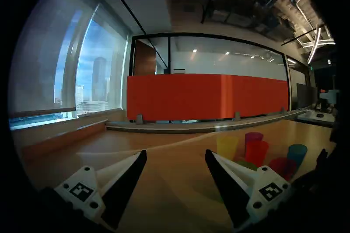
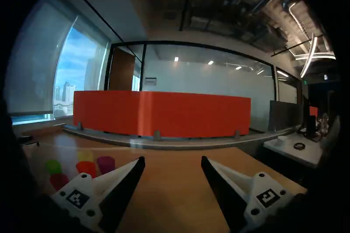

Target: Pour water

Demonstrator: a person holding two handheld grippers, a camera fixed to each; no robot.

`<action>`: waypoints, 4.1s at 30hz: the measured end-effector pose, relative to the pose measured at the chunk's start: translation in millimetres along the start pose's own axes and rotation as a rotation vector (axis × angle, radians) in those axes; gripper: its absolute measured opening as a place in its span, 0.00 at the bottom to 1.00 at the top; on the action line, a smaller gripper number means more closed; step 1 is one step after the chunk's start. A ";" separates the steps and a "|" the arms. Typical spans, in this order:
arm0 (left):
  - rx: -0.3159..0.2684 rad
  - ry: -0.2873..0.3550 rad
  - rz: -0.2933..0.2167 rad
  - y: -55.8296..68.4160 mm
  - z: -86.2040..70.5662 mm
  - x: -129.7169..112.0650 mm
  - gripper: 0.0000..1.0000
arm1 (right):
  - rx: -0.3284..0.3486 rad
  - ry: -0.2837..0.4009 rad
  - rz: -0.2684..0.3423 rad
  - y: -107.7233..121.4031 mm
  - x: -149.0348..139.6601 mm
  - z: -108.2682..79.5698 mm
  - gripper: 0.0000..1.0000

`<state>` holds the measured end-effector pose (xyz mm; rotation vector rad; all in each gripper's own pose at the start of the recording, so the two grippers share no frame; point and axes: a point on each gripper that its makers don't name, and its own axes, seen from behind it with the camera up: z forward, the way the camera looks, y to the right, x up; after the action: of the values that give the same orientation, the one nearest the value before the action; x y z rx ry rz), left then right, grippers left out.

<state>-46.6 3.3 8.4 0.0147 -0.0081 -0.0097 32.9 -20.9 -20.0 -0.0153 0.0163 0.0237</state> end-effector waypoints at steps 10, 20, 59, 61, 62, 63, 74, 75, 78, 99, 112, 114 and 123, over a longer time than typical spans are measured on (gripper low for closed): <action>0.001 -0.005 -0.005 -4.6 -0.1 -1.3 0.99 | -0.004 -0.006 0.009 4.4 -5.4 0.2 0.99; -0.002 -0.005 -0.003 -3.6 -2.7 -0.9 0.99 | -0.008 -0.010 0.002 6.9 -8.5 -0.1 0.99; -0.003 -0.007 -0.001 -3.8 -2.2 -0.3 0.99 | -0.001 0.042 0.005 21.1 -59.8 26.9 0.99; -0.003 -0.007 -0.001 -3.8 -2.1 -0.2 0.99 | -0.005 0.038 0.010 22.2 -64.1 27.4 0.99; -0.004 -0.007 -0.001 -3.9 -2.1 -0.2 0.99 | -0.006 0.035 0.013 22.6 -66.2 27.8 0.99; -0.004 -0.007 -0.001 -4.0 -2.0 -0.3 0.99 | -0.008 0.033 0.015 23.1 -68.1 28.1 0.99; -0.003 -0.007 -0.001 -4.0 -2.2 -0.1 1.00 | -0.008 0.027 0.029 23.6 -76.0 28.0 0.99; -0.003 -0.007 -0.001 -4.0 -2.2 -0.1 0.99 | -0.008 0.027 0.028 23.1 -76.7 28.1 0.99; -0.003 -0.007 -0.001 -3.7 -2.2 -0.1 0.99 | 0.000 0.023 0.032 20.0 -79.3 27.9 0.99; -0.003 -0.007 0.000 -4.1 -2.7 0.0 0.99 | 0.010 -0.003 0.042 14.3 -84.3 29.8 0.99; -0.003 -0.007 -0.001 -3.9 -2.3 -0.1 0.99 | 0.009 -0.006 0.043 14.1 -85.4 30.5 0.99; -0.003 -0.007 -0.001 -3.8 -2.3 -0.2 0.99 | 0.009 -0.006 0.043 14.2 -85.4 30.4 0.99; -0.004 -0.007 -0.001 -3.6 -1.9 -0.5 0.99 | 0.009 -0.006 0.042 14.6 -85.2 30.5 0.99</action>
<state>-47.1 -0.3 6.4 0.0111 -0.0155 -0.0109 -52.1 -7.8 11.7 -0.0059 0.0106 0.0661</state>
